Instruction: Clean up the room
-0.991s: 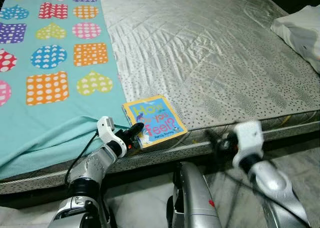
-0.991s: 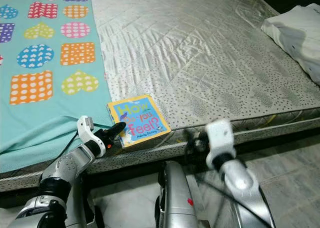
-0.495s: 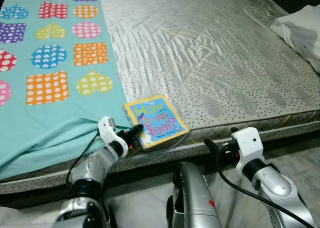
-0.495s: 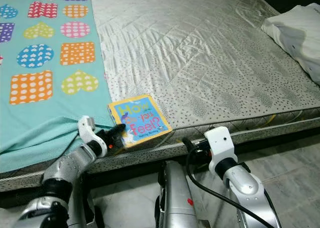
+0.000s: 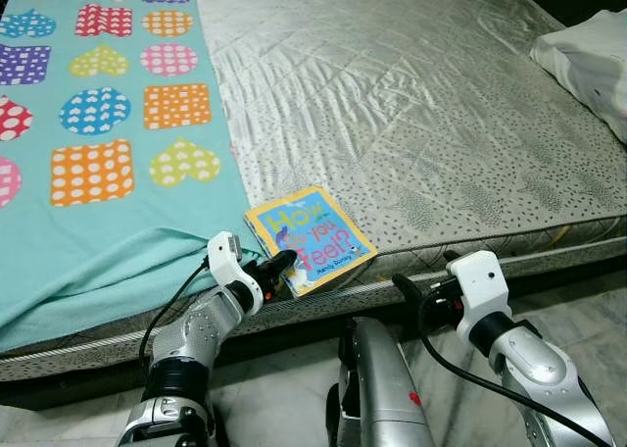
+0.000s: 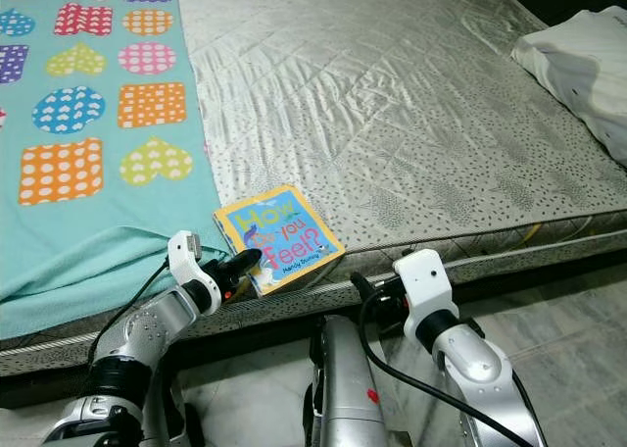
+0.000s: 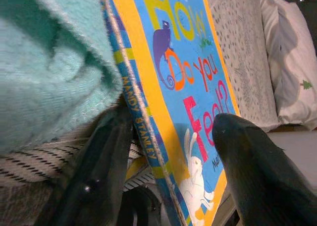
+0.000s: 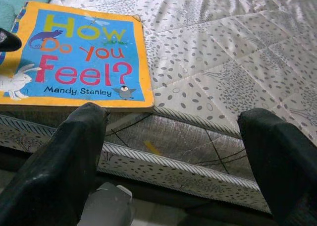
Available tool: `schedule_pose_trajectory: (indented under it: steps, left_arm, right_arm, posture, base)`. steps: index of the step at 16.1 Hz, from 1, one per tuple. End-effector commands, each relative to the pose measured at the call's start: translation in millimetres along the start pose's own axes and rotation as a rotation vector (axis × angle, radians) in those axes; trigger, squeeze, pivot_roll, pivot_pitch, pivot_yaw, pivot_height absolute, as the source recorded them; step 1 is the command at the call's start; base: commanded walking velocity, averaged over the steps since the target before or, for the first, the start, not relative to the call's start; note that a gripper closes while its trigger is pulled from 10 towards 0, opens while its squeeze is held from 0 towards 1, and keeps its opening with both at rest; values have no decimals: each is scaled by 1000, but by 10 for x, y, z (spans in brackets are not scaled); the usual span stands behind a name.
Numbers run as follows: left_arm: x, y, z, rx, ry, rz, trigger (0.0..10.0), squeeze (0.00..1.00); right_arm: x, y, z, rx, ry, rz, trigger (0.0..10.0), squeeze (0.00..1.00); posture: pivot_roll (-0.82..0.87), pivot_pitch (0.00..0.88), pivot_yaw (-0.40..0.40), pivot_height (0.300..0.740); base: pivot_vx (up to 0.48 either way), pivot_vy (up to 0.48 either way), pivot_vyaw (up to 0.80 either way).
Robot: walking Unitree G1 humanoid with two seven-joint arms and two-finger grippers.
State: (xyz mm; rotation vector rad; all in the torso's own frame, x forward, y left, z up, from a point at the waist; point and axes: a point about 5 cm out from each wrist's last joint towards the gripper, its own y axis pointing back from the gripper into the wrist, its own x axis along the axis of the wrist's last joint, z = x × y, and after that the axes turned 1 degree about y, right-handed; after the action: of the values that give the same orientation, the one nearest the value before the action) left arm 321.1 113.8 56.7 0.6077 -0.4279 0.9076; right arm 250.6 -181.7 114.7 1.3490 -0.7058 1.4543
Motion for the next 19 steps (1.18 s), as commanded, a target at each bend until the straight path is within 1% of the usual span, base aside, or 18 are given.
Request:
schedule_pose_trajectory:
  steps: [1,2,3,6,9,14,15,18,19]
  left_arm:
    - [-72,-7,-39,12,35,-24,10000,0]
    - [-59,-10,-49,4,49,-12,10000,0]
    - [-15,-22,-74,-2,123,25,0,0]
    - [63,-33,-92,-48,227,71,0,0]
    - [38,-42,-156,-28,248,45,0,0]
    - [80,-70,-142,-42,256,51,0,0]
    - [82,-69,-146,-45,255,51,0,0]
    - [84,-67,-139,-65,251,46,0,0]
    - [92,-69,-139,-69,251,49,0,0]
  right_arm:
    - [17,11,2,5,13,8,10000,0]
    - [18,5,-2,4,12,10,10000,0]
    - [24,-12,-11,4,11,14,10000,0]
    - [40,-30,-16,1,14,25,10000,0]
    - [53,-35,-9,0,19,29,10000,0]
    - [47,-5,40,2,26,36,10000,0]
    - [49,-1,37,11,16,48,10000,0]
    - [57,19,-16,77,-10,71,10000,0]
    - [54,17,-76,123,-29,73,10000,0]
  posture:
    - [-179,163,-116,516]
    - [-179,163,-116,516]
    - [-182,159,-113,516]
    - [-189,157,-111,516]
    - [-193,157,-111,516]
    - [-198,157,-111,516]
    - [-198,156,-110,516]
    - [-198,152,-109,516]
    - [-199,150,-109,516]
  base:
    - [0,0,0]
    - [0,0,0]
    - [0,0,0]
    - [0,0,0]
    - [0,0,0]
    - [0,0,0]
    - [0,0,0]
    - [0,0,0]
    - [0,0,0]
